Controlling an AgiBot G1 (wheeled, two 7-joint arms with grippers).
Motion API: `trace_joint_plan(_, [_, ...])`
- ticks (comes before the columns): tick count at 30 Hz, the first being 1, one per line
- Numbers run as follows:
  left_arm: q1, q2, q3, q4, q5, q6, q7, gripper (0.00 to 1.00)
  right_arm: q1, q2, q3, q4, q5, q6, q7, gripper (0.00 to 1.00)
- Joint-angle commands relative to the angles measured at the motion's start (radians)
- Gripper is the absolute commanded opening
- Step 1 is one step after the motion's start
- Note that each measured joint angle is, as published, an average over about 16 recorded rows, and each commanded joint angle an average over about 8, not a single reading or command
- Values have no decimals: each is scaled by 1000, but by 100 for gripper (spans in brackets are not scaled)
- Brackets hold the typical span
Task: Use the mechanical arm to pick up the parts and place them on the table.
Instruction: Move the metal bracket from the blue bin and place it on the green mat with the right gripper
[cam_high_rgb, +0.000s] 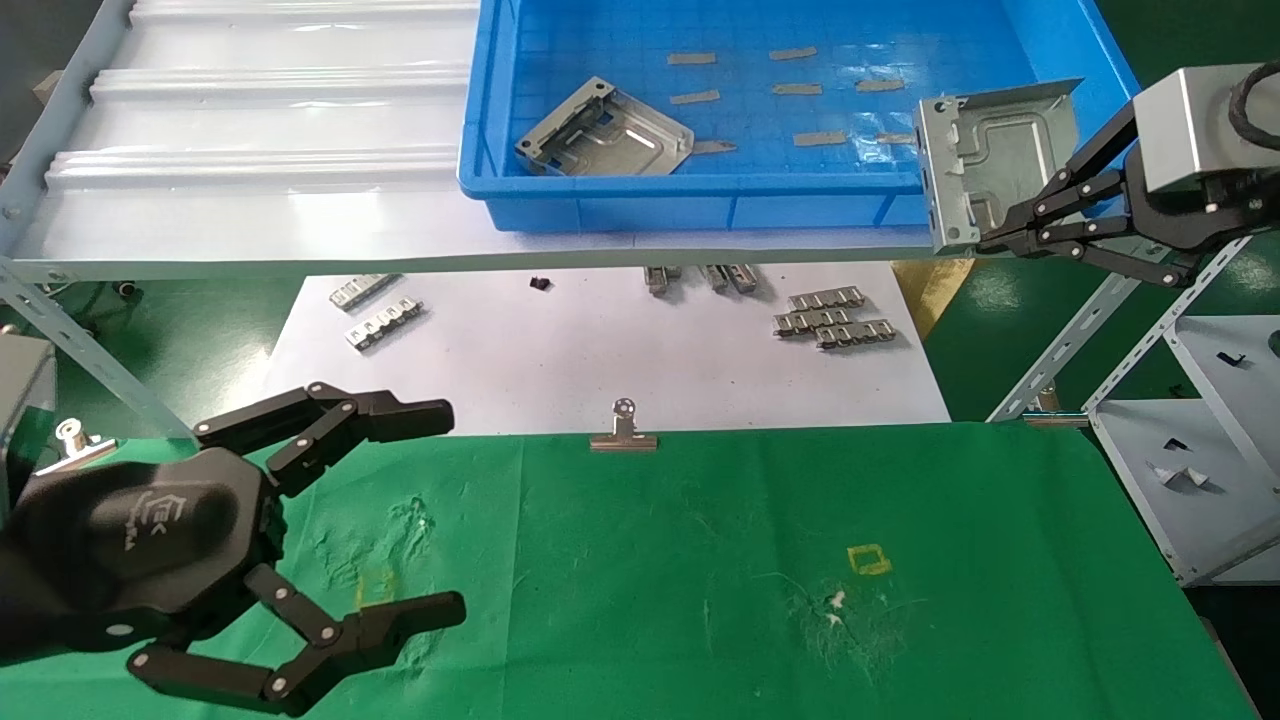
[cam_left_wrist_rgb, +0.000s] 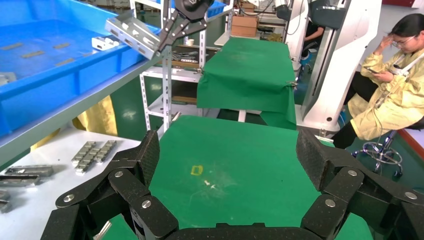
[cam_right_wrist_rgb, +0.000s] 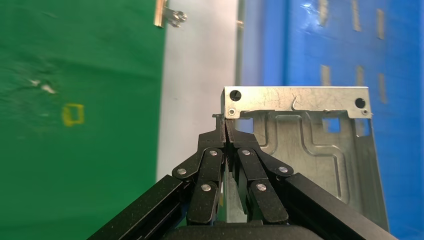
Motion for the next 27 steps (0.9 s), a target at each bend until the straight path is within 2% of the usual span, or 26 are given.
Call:
trace_joint_plan(1, [0,0,0,0,0,0,0,100,2,0,5,-18,10,-1,-4,0])
trace_joint_plan(19, [0,0,0,0,0,0,0,100,-49,20,87,-53,157,-2,62,0])
trace_joint_plan(27, [0,0,0,0,0,0,0,100,-86,8,101,-8,195,-18,82,0])
